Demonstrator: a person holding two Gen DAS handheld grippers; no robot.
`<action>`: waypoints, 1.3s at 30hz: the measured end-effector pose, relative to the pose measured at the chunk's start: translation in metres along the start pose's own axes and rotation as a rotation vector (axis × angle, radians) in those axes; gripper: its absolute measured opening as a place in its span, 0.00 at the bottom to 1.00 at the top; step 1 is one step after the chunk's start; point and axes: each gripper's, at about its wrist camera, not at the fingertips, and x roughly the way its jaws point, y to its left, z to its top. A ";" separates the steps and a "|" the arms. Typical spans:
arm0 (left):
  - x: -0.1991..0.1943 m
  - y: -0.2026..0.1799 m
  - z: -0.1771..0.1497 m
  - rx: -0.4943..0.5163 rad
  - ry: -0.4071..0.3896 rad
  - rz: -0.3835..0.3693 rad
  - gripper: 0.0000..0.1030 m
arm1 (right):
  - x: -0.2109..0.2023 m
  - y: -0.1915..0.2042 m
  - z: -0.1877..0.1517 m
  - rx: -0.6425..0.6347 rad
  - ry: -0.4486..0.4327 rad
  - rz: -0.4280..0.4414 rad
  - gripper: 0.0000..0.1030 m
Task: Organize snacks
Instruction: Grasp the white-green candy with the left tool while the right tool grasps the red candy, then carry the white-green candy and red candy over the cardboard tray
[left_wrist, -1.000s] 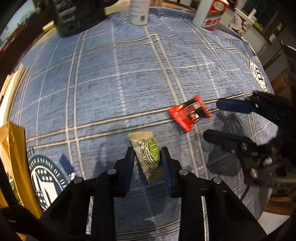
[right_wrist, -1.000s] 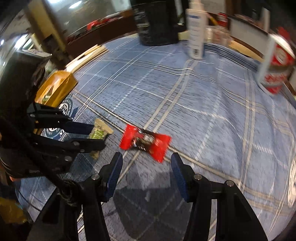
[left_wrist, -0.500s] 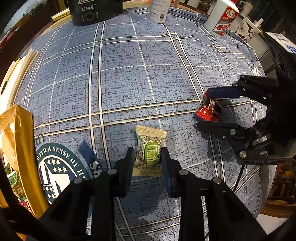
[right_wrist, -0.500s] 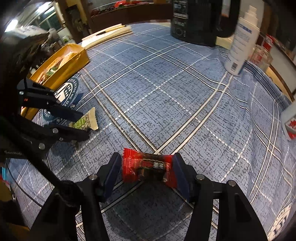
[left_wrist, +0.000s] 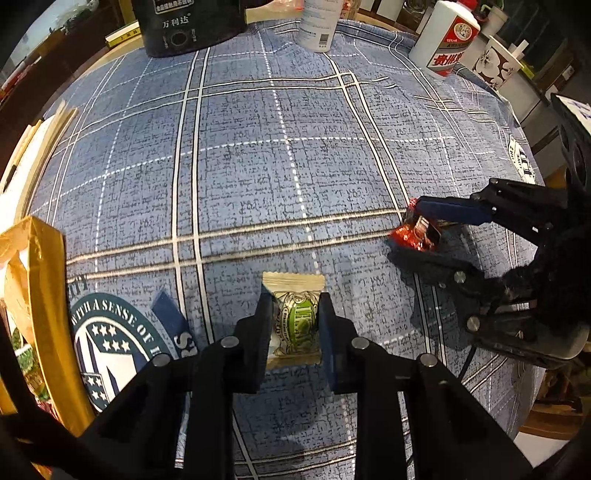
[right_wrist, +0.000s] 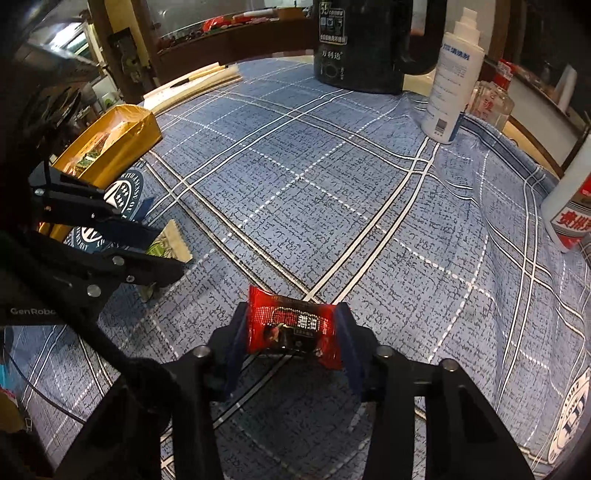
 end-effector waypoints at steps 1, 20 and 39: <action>-0.001 0.000 -0.002 -0.002 -0.001 -0.003 0.24 | -0.001 0.001 -0.001 0.004 -0.010 -0.006 0.38; -0.044 0.042 -0.053 -0.102 -0.057 -0.093 0.20 | -0.026 0.015 0.004 0.127 -0.091 0.030 0.16; -0.090 0.064 -0.091 -0.128 -0.112 -0.115 0.20 | -0.049 0.082 0.013 0.104 -0.138 0.080 0.07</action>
